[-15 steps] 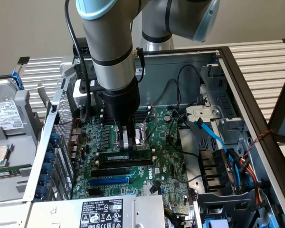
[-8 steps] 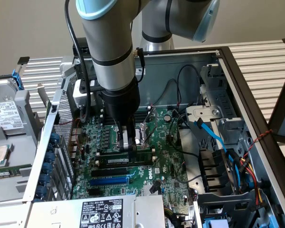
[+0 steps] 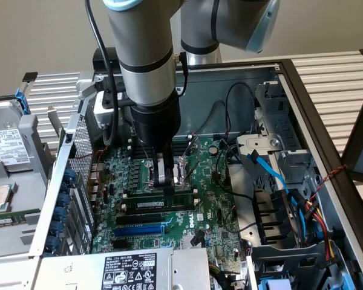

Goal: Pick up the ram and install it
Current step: 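Insert the ram into the slot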

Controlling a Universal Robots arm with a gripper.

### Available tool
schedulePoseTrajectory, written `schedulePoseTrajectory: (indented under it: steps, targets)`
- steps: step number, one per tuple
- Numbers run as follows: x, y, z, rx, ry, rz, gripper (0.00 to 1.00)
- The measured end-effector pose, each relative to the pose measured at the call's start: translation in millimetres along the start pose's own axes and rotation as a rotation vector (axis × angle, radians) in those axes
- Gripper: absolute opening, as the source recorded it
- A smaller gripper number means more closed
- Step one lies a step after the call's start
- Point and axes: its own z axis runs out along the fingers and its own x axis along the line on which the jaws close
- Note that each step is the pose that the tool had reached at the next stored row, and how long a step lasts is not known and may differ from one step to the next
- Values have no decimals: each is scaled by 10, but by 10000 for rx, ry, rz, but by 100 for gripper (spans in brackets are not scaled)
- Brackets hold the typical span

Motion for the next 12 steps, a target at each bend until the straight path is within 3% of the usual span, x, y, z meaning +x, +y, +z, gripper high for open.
schedulePoseTrajectory:
  steps: [2,5,6,7,12]
  targets:
    - [2,-14,-8,-220,8,3,20]
    - [4,-27,-9,-714,34,13,20]
    - [5,-34,-12,-842,41,14,20]
    - [5,-43,-19,-929,46,15,20]
    - [5,-43,-18,-939,40,16,20]
